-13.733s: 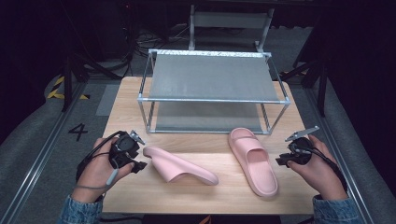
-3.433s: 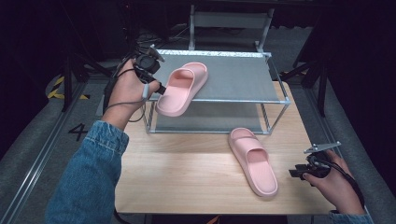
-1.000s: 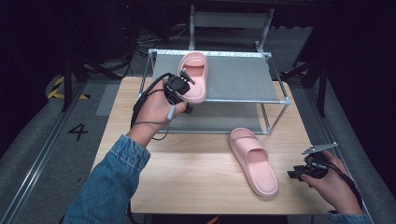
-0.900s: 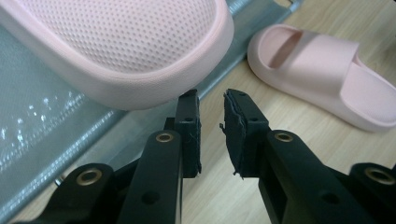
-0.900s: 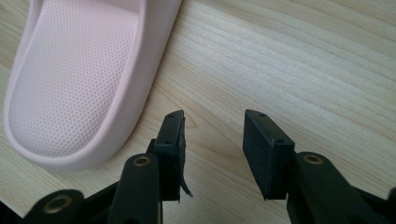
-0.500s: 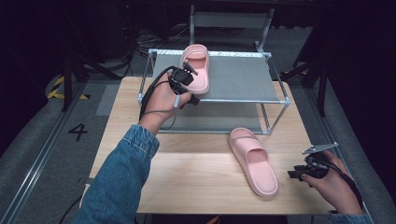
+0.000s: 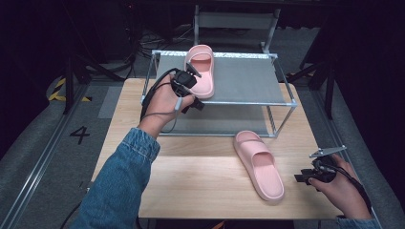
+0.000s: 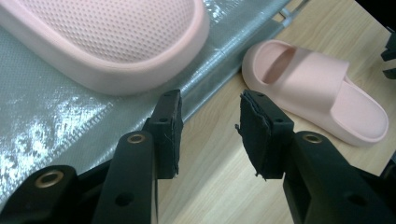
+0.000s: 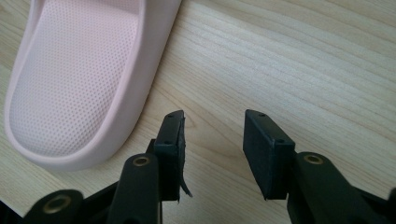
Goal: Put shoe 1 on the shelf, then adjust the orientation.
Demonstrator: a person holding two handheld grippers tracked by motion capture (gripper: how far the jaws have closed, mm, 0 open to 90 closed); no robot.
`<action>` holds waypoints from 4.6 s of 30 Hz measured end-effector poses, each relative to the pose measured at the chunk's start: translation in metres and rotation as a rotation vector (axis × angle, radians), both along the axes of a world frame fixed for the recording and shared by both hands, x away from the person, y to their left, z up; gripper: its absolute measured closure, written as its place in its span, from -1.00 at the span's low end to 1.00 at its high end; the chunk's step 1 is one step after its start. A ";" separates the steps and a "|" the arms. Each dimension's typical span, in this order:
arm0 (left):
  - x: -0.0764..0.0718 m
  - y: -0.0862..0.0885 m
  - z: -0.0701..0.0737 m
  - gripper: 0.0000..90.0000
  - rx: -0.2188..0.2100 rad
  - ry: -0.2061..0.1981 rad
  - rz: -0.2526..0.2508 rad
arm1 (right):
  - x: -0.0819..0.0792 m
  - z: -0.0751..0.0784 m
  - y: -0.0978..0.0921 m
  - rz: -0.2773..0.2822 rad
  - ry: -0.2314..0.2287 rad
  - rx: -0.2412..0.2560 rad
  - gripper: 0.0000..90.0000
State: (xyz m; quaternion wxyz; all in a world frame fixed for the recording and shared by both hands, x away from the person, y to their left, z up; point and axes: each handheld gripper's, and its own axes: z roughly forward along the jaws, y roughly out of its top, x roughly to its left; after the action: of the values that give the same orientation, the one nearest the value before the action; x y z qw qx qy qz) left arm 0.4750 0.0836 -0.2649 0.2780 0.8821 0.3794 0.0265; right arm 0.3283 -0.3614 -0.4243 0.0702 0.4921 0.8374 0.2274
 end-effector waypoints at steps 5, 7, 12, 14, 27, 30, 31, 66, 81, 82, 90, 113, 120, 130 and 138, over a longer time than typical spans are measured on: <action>-0.009 0.004 0.005 0.23 0.015 -0.026 -0.010 | -0.002 -0.001 -0.001 -0.003 0.001 -0.004 0.32; -0.015 0.007 0.007 0.19 0.027 -0.038 -0.013 | -0.003 -0.002 -0.003 -0.007 0.005 -0.007 0.32; -0.030 0.014 0.012 0.05 0.043 -0.077 -0.020 | -0.006 -0.004 -0.003 -0.014 0.005 -0.009 0.32; -0.038 0.019 0.013 0.01 0.055 -0.094 -0.025 | -0.007 -0.003 -0.002 -0.012 0.003 -0.012 0.32; -0.077 0.041 -0.004 -0.20 0.115 -0.118 -0.056 | -0.005 0.005 0.013 0.023 -0.024 -0.008 0.33; -0.083 0.046 -0.014 -0.23 0.121 -0.107 -0.049 | -0.002 0.006 0.019 0.045 -0.024 -0.007 0.32; -0.083 0.046 -0.014 -0.23 0.121 -0.107 -0.049 | -0.002 0.006 0.019 0.045 -0.024 -0.007 0.32; -0.117 0.098 -0.122 -0.43 0.121 0.027 0.064 | 0.036 0.013 0.095 0.225 -0.058 0.008 0.58; -0.115 0.127 -0.151 -0.50 0.209 0.082 0.105 | 0.042 0.007 0.126 0.231 -0.156 -0.014 0.93; -0.115 0.128 -0.152 -0.50 0.206 0.086 0.106 | 0.041 0.007 0.128 0.234 -0.166 -0.018 0.95; -0.114 0.130 -0.155 -0.51 0.204 0.098 0.093 | 0.035 0.008 0.144 0.259 -0.193 -0.051 1.00; -0.111 0.132 -0.159 -0.51 0.200 0.107 0.092 | 0.030 0.006 0.149 0.253 -0.209 -0.070 0.73; -0.111 0.135 -0.158 -0.51 0.193 0.107 0.101 | 0.026 0.011 0.145 0.254 -0.204 -0.060 0.70; -0.110 0.136 -0.158 -0.51 0.193 0.111 0.100 | 0.025 0.016 0.149 0.267 -0.178 -0.039 0.67; -0.103 0.131 -0.160 -0.51 0.193 0.115 0.085 | 0.023 0.014 0.150 0.272 -0.156 -0.002 0.62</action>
State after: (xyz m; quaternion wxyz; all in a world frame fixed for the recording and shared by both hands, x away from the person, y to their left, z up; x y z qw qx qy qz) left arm 0.3716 0.2148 -0.4252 0.1680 0.8879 0.4276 0.0239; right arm 0.3517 -0.2116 -0.4103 0.1042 0.3549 0.8885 0.2716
